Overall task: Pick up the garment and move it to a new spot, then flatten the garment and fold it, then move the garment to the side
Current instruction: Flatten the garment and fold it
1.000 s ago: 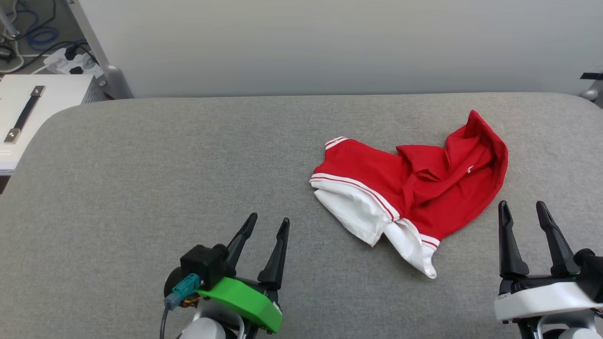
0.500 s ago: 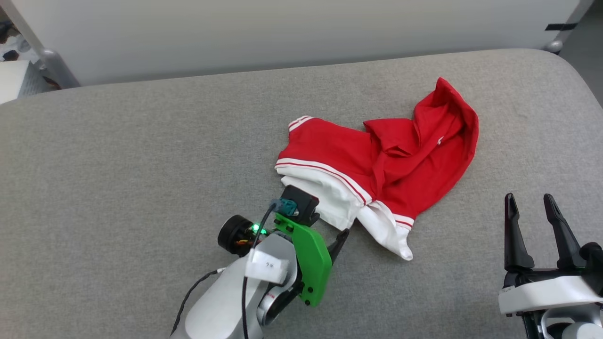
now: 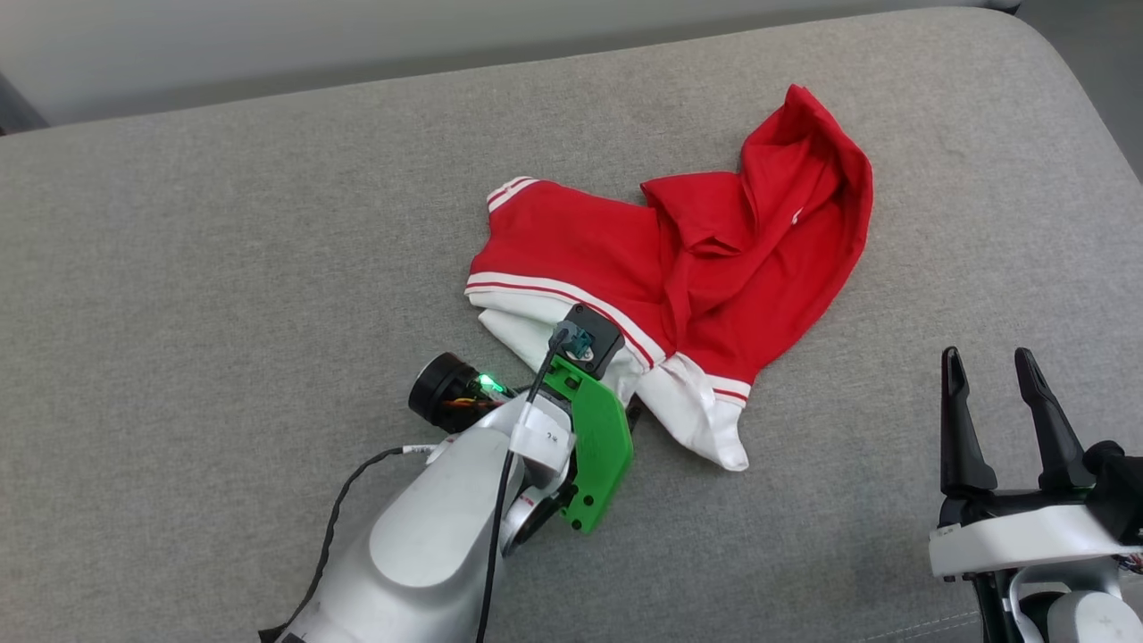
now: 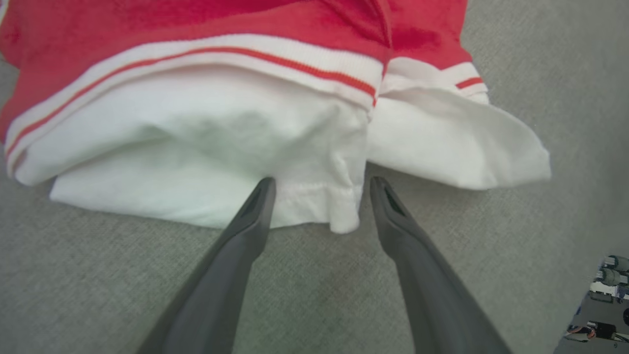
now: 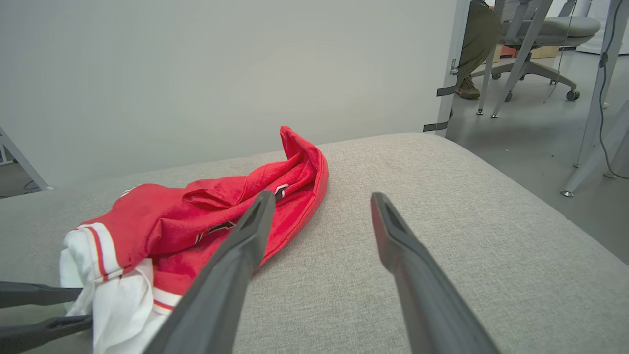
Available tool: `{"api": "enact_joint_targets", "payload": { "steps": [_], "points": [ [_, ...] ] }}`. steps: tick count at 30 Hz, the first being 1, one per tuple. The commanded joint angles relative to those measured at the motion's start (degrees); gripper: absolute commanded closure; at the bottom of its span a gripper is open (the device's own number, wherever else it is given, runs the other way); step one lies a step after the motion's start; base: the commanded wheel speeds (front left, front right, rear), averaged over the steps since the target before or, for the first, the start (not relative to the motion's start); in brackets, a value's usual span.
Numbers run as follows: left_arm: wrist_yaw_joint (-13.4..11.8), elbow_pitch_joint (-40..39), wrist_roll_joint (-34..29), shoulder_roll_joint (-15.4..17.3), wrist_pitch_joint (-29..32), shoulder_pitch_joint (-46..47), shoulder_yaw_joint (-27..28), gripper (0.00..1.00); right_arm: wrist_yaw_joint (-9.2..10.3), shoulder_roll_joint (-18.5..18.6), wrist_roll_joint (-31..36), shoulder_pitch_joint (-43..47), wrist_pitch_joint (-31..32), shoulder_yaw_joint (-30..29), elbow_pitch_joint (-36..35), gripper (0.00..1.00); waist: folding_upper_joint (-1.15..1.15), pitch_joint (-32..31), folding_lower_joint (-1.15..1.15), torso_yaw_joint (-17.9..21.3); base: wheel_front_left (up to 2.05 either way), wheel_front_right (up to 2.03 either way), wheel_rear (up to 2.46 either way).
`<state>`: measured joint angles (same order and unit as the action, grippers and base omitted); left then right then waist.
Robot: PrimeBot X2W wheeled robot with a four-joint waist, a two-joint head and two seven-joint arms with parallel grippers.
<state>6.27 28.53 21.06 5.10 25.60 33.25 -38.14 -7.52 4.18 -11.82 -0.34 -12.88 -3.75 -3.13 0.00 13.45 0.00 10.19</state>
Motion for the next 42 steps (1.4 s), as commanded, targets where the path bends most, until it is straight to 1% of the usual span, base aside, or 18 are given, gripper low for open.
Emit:
{"api": "enact_joint_targets", "payload": {
  "steps": [1,6,7,8,9,15,18,22,28,31,33,35,39,42],
  "points": [
    [-0.24,1.11,-0.75,0.27,-0.36,1.44,-0.31,0.00,0.03,-0.23,0.04,-1.04,-0.44,0.15,0.45,0.00,0.00,0.96,0.00,0.67,0.00,0.00,0.00],
    [0.15,5.44,-1.12,0.47,1.65,2.53,-2.13,0.00,0.03,-0.40,0.12,-1.56,-0.86,0.32,1.13,0.00,0.00,1.49,0.00,0.61,0.00,0.00,0.00],
    [0.30,6.16,-0.73,0.41,2.30,2.58,-2.49,0.20,0.03,-0.44,0.14,-1.66,-0.93,0.27,1.23,0.00,0.00,1.53,0.00,0.50,0.00,0.00,0.00],
    [0.40,6.54,-0.36,0.35,2.51,2.63,-2.66,0.57,0.03,-0.48,0.16,-1.72,-0.97,0.21,1.30,0.00,0.00,1.54,0.00,0.40,0.00,0.00,0.00],
    [0.52,6.94,-0.03,0.31,2.59,2.72,-2.93,1.00,0.03,-0.53,0.20,-1.80,-1.01,0.17,1.38,0.00,0.00,1.47,0.00,0.24,0.00,0.00,0.00],
    [1.01,8.17,2.36,0.29,2.88,2.25,-4.85,1.00,0.03,-0.71,0.51,-1.56,-1.03,-0.27,1.94,0.00,0.00,-0.31,0.00,-1.06,0.00,0.00,0.00],
    [1.12,7.31,4.11,0.36,2.51,1.46,-5.78,1.00,0.03,-0.53,0.48,-1.41,-1.04,-0.41,2.67,0.00,0.00,-2.16,0.00,-1.85,0.00,0.00,0.00],
    [1.18,4.40,6.74,1.31,1.64,-0.68,-6.50,1.00,0.03,-0.32,0.41,-0.64,-1.06,-0.52,3.36,0.00,0.00,-5.58,0.00,-3.10,0.00,0.00,0.00],
    [1.20,-4.27,11.85,4.51,2.63,-6.10,-5.74,1.00,0.03,-0.24,0.30,1.64,-0.45,-1.16,3.14,0.00,0.00,-10.22,0.00,-6.16,0.00,0.00,0.00],
    [1.21,-11.86,18.37,5.69,4.87,-9.86,-4.62,1.00,0.03,-0.38,0.23,2.61,-0.09,-1.30,2.76,0.00,0.00,-11.50,0.00,-8.01,0.00,0.00,0.00],
    [1.11,-17.20,21.05,7.32,6.45,-10.99,-3.16,1.00,0.03,-0.40,0.18,2.94,0.01,-1.07,2.81,0.00,0.00,-11.92,0.00,-9.10,0.00,0.00,0.00],
    [0.21,-22.25,22.24,9.24,7.75,-11.26,-1.52,1.00,0.03,-0.51,0.28,3.20,0.19,-0.80,2.57,0.00,0.00,-12.09,0.00,-9.95,0.00,0.00,0.00],
    [-2.62,-30.27,26.85,11.54,10.93,-11.17,3.23,1.00,0.03,-0.71,0.37,3.16,0.32,-0.40,2.32,0.00,0.00,-11.67,0.00,-10.85,0.00,0.00,0.00],
    [-4.80,-32.36,27.30,14.82,13.04,-8.83,6.88,1.00,0.03,-0.85,0.31,2.59,0.34,0.15,2.21,0.00,0.00,-10.34,0.00,-10.84,0.00,0.00,0.00]
  ]
}}
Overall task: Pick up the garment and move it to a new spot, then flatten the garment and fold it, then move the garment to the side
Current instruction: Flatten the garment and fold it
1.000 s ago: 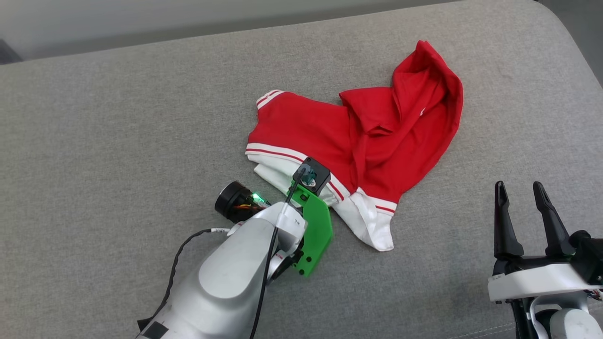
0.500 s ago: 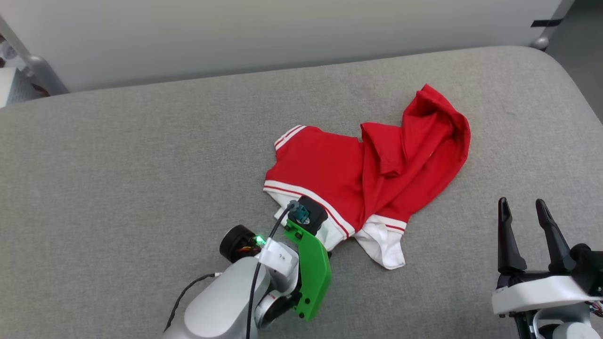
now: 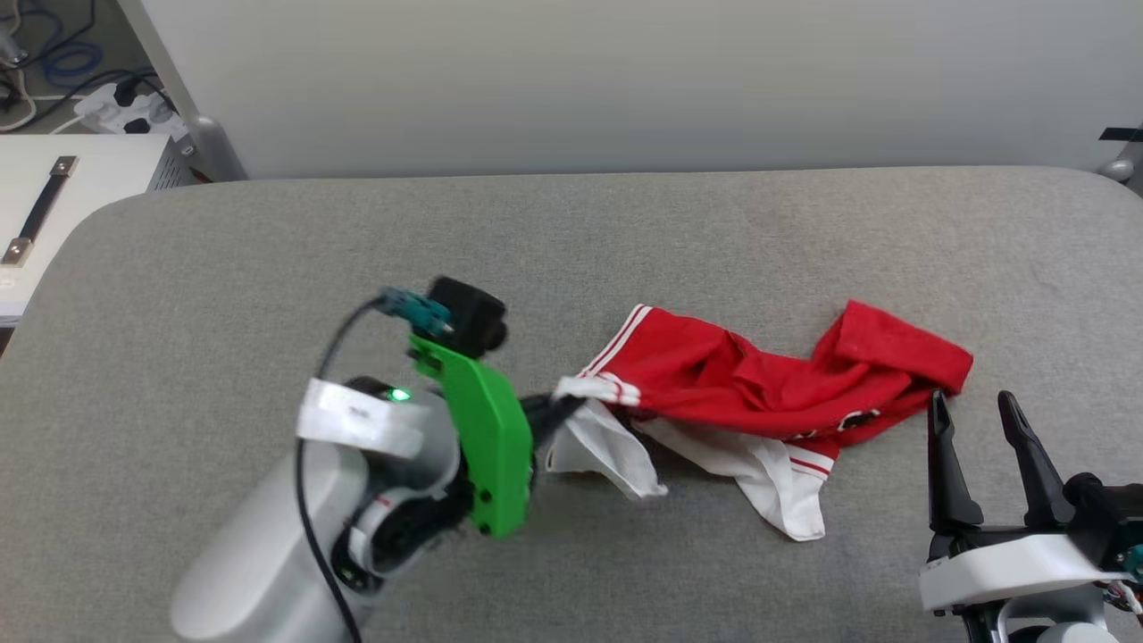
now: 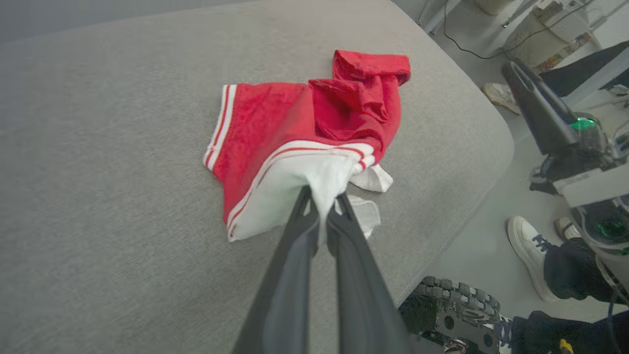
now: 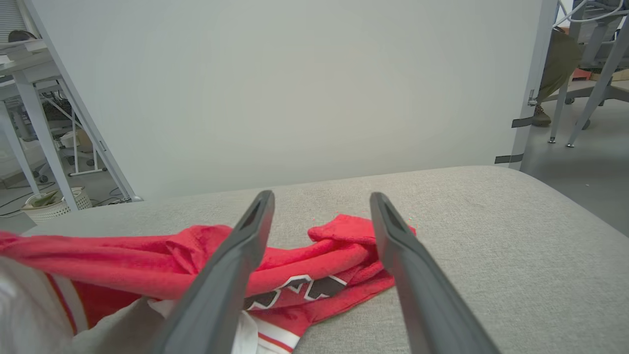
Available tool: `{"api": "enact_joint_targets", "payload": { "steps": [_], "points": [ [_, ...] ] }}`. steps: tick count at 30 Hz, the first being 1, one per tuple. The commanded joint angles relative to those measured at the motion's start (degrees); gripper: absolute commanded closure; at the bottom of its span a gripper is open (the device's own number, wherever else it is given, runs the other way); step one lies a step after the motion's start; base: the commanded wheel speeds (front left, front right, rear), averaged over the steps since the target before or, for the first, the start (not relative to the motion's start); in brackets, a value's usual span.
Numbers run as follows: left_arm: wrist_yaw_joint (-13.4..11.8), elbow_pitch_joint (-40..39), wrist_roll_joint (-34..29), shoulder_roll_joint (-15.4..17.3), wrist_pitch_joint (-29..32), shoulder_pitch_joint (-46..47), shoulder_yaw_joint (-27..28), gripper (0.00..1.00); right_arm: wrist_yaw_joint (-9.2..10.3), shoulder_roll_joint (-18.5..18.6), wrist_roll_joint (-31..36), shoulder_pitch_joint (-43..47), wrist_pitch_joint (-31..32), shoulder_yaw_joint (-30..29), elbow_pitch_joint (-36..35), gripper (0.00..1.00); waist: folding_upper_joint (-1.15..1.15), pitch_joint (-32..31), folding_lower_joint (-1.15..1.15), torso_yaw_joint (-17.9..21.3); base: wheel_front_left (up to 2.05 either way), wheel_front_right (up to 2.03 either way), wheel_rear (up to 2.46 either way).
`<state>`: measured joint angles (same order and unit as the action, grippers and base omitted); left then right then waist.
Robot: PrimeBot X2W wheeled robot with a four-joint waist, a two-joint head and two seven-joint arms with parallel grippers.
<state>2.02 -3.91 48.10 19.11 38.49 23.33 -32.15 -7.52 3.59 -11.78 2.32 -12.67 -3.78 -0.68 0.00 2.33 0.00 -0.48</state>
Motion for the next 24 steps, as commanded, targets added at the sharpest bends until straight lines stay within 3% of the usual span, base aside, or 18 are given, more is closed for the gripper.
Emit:
{"api": "enact_joint_targets", "payload": {
  "steps": [1,2,7,16,23,24],
  "points": [
    [-1.16,0.26,0.96,1.25,0.62,1.73,2.12,1.00,0.03,-0.29,0.24,-0.32,0.15,0.41,-0.24,0.00,0.00,1.27,0.00,-0.03,0.00,0.00,0.00],
    [-2.75,2.70,2.49,3.38,2.51,4.67,5.70,1.00,0.03,-0.36,0.15,-1.55,0.11,1.33,-0.13,0.00,0.00,3.46,0.00,0.87,0.00,0.00,0.00],
    [-3.10,10.31,2.35,6.85,3.78,10.16,9.19,1.00,0.03,-0.43,0.01,-3.94,-0.19,2.64,0.48,0.00,0.00,7.54,0.00,2.89,0.00,0.00,0.00],
    [0.79,26.94,-4.06,12.19,-1.14,18.94,9.48,1.00,0.03,-0.40,0.00,-7.56,-0.90,4.42,1.99,0.00,0.00,13.81,0.00,6.16,0.00,0.00,0.00],
    [2.79,37.15,-7.32,12.89,-6.10,20.35,7.47,1.00,0.03,-0.35,0.09,-8.58,-1.43,4.48,2.97,0.00,0.00,15.59,0.00,6.30,0.00,0.00,0.00],
    [2.95,38.54,-8.21,13.03,-7.18,20.51,6.94,0.63,0.03,-0.31,0.13,-8.66,-1.48,4.42,3.12,0.00,0.00,15.55,0.00,6.15,0.00,0.00,0.00]
  ]
}}
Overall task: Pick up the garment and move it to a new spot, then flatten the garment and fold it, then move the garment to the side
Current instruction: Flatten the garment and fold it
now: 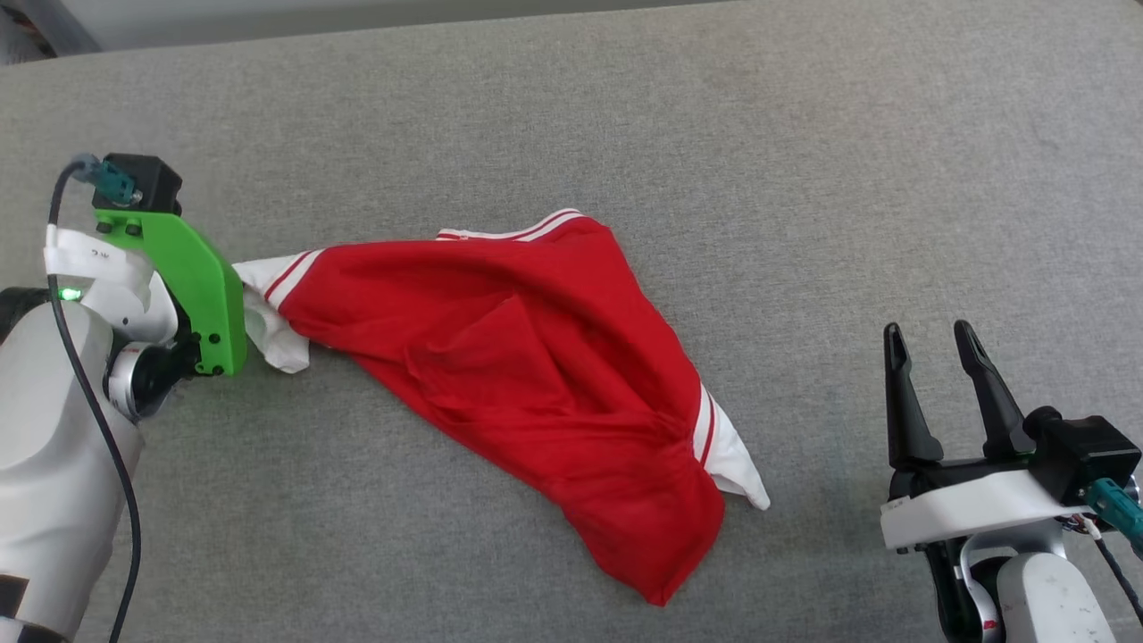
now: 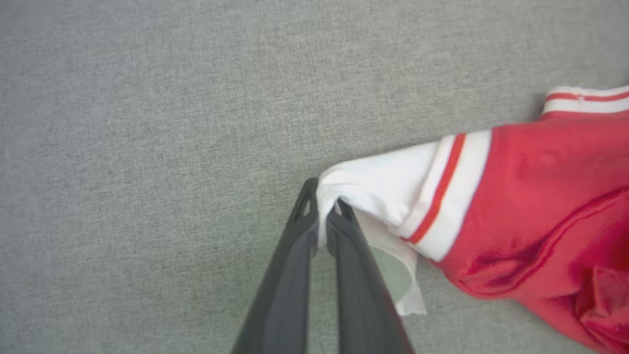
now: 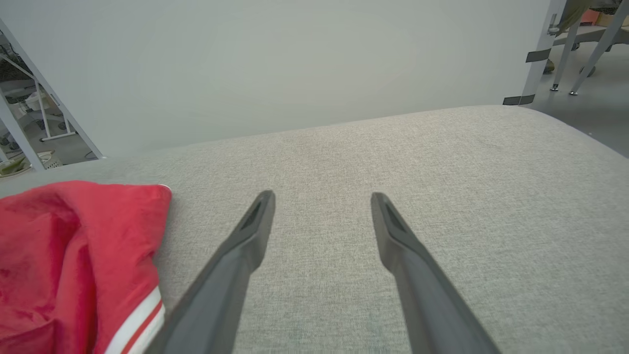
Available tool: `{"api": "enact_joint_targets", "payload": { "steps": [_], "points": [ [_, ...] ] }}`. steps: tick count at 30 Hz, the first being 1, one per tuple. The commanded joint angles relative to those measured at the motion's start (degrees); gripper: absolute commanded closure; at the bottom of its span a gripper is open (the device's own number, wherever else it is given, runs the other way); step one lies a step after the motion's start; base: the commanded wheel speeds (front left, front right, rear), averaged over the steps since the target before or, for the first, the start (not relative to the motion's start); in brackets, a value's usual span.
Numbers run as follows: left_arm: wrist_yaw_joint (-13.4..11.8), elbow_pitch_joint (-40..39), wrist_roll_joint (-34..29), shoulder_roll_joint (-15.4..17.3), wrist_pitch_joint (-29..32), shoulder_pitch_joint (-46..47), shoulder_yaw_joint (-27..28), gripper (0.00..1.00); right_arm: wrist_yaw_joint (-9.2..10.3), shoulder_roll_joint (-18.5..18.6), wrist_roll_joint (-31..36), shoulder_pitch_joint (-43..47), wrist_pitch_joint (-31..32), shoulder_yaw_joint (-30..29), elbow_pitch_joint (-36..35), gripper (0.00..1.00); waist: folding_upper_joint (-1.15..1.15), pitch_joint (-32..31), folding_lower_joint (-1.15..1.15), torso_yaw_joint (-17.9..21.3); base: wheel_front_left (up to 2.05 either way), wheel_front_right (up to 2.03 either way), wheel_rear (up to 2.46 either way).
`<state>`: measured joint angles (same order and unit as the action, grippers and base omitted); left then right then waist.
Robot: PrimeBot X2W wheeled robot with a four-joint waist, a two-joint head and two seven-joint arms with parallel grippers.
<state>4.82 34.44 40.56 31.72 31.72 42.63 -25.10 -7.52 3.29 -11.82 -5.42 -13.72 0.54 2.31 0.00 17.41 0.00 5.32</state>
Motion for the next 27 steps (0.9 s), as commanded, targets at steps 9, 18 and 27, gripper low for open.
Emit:
{"api": "enact_joint_targets", "payload": {
  "steps": [9,18,27],
  "points": [
    [0.77,8.50,-5.02,-1.98,-14.10,3.20,-2.10,0.00,0.03,0.88,0.50,-0.67,-0.30,-0.73,0.88,0.00,0.00,-3.02,0.00,-2.57,0.00,0.00,0.00],
    [1.82,8.82,-7.20,-5.31,-31.86,2.94,-3.35,0.00,0.03,1.19,0.74,1.74,0.75,-2.77,0.59,0.00,0.00,-9.54,0.00,-7.24,0.00,0.00,0.00],
    [1.76,0.82,-5.29,-8.71,-43.59,-5.68,-2.91,0.00,0.03,1.03,0.54,5.41,2.14,-4.82,-0.25,0.00,0.00,-15.21,0.00,-10.65,0.00,0.00,0.00]
  ]
}}
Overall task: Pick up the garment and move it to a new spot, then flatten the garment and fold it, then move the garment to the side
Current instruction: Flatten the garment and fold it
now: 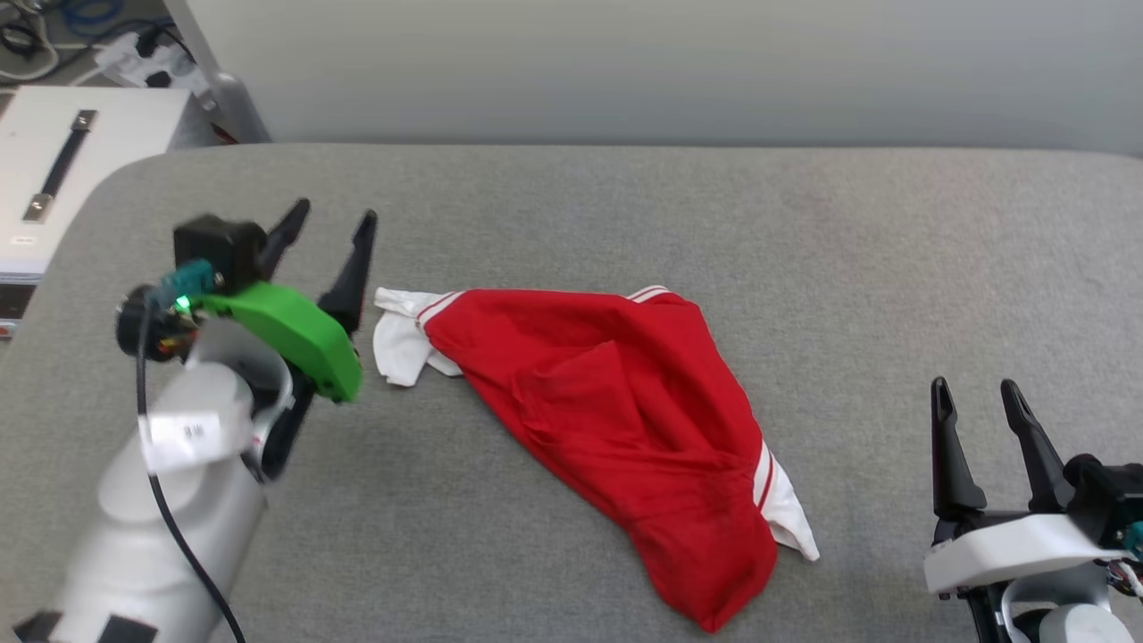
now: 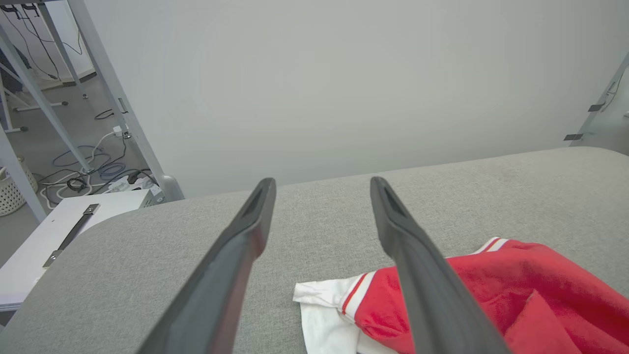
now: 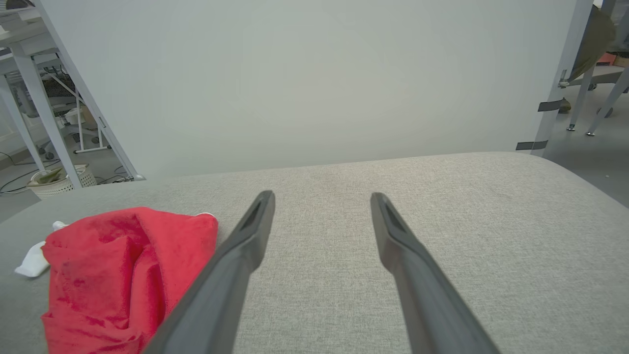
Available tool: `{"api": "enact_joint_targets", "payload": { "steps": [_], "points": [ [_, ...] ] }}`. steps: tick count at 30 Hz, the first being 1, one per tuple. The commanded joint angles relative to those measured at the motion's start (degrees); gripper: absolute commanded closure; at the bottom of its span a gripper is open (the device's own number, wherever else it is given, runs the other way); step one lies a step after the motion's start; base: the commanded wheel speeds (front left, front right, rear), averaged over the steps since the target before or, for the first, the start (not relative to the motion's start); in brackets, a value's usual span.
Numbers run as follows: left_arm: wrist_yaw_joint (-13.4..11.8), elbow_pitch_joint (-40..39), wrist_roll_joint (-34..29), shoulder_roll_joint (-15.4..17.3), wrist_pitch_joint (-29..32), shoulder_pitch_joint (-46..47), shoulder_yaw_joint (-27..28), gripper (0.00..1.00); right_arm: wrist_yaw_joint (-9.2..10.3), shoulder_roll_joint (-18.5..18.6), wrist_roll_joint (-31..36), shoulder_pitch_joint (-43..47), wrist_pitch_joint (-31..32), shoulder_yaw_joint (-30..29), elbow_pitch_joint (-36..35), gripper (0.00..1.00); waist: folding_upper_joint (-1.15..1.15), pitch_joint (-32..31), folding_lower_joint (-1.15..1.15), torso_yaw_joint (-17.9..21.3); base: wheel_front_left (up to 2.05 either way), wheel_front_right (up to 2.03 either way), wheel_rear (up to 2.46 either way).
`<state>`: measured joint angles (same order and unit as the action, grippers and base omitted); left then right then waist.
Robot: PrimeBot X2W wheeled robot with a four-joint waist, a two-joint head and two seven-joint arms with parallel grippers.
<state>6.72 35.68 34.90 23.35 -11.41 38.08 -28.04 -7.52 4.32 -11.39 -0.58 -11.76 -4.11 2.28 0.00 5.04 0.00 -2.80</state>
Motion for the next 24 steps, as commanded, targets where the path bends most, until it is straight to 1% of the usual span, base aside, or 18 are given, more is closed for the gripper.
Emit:
{"api": "enact_joint_targets", "payload": {
  "steps": [1,4,8,11,14,18,21,24],
  "points": [
    [-0.40,-1.86,0.56,-0.62,-1.19,-2.53,0.25,0.00,0.03,-0.01,0.06,0.92,0.27,-0.30,-0.28,0.00,0.00,-3.14,0.00,-2.72,0.00,0.00,0.00],
    [-1.93,-7.61,0.31,-1.29,-2.86,-7.98,0.95,0.00,0.03,-0.01,-0.24,2.04,0.69,-0.58,-0.53,0.00,0.00,-3.97,0.00,-3.31,0.00,0.00,0.00],
    [-4.30,-16.17,-0.95,-2.44,-3.51,-15.80,2.69,0.00,0.03,0.16,-0.65,3.23,1.31,-0.68,-0.75,0.00,0.00,-4.70,0.00,-3.85,0.00,0.00,0.00],
    [-5.19,-22.14,-2.24,-3.50,-3.56,-21.51,4.78,0.00,0.03,0.24,-0.88,3.83,1.74,-0.51,-0.87,0.00,0.00,-5.08,0.00,-3.96,0.00,0.00,0.00],
    [-5.77,-26.05,-3.99,-4.67,-3.57,-27.07,6.35,0.00,0.03,0.36,-1.13,4.31,2.04,-0.23,-0.89,0.00,0.00,-5.40,0.00,-3.90,0.00,0.00,0.00],
    [-6.20,-28.68,-5.59,-6.75,-3.58,-31.64,8.38,0.00,0.03,0.37,-1.46,4.76,2.30,0.17,-0.82,0.00,0.00,-5.38,0.00,-3.84,0.00,0.00,0.00],
    [-5.73,-29.61,-6.56,-8.21,-3.58,-33.13,9.36,0.00,0.03,0.63,-1.64,4.99,2.72,0.37,-0.71,0.00,0.00,-5.18,0.00,-4.07,0.00,0.00,0.00],
    [-4.86,-29.90,-7.86,-9.11,-3.58,-33.38,9.94,0.00,0.03,1.82,-1.75,5.01,4.49,1.57,-0.67,0.00,0.00,-4.61,0.00,-4.49,0.00,0.00,0.00]
  ]
}}
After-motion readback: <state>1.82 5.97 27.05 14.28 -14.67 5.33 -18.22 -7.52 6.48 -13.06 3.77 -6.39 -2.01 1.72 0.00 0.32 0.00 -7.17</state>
